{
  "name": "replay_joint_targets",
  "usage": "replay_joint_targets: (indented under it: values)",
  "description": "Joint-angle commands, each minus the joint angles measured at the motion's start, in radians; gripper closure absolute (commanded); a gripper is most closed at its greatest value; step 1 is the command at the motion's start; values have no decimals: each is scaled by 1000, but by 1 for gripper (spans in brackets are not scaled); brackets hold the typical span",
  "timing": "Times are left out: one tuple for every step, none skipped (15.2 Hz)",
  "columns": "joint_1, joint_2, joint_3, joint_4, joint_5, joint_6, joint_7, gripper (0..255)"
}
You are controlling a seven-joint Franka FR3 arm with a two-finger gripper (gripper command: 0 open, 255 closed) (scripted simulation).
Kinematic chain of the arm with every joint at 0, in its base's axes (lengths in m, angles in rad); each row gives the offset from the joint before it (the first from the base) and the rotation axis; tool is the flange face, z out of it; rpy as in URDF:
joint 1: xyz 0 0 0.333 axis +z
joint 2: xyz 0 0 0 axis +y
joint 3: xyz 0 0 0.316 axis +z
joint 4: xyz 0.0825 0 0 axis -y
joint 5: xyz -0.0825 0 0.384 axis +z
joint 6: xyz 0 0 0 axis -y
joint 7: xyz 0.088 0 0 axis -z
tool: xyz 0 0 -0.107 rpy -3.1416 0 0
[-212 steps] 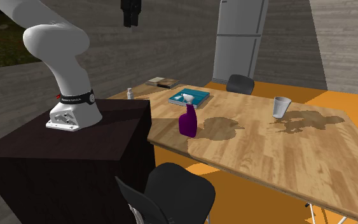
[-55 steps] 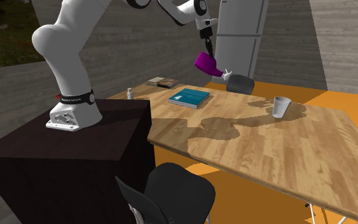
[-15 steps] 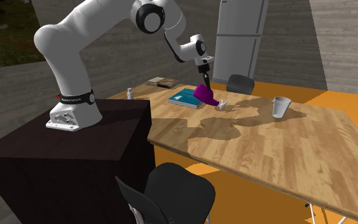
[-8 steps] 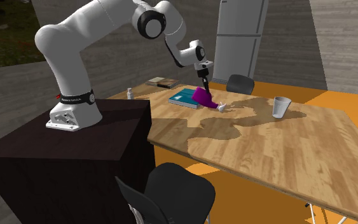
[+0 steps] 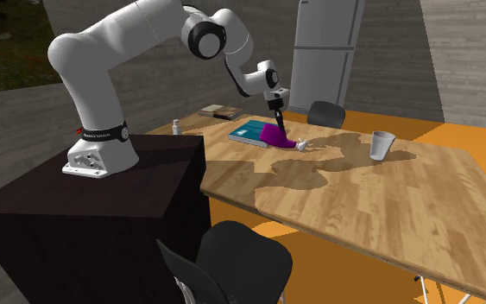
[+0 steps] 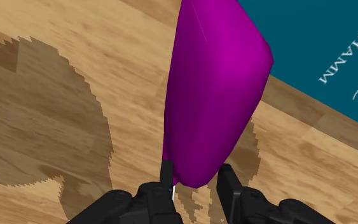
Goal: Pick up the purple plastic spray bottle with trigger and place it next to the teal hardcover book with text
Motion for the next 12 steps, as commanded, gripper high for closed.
replay_joint_targets:
  values:
    - [-4,3,-5,-7,-2,2,3,255]
    - [-4,3,-5,-7,-3,2,3,255]
    - [-4,3,-5,-7,-3,2,3,255]
    - [-4,3,-5,-7,-3,2,3,255]
    - [-4,4,-6,-7,-3,3,3,0]
    - [-2,7,-5,0,-2,0,1,0]
    - [-2,8,-5,2,-1,-1,-1,0]
    - [-1,9,-5,3,-1,-1,0,0]
    - [-2,9,-5,3,-1,-1,-1,0]
    - [-4,3,-5,-7,-3,2,3,0]
    - [-9,-31,3,-39,1,-5,9,0]
    - [-14,-64,11,-69,5,-13,14,0]
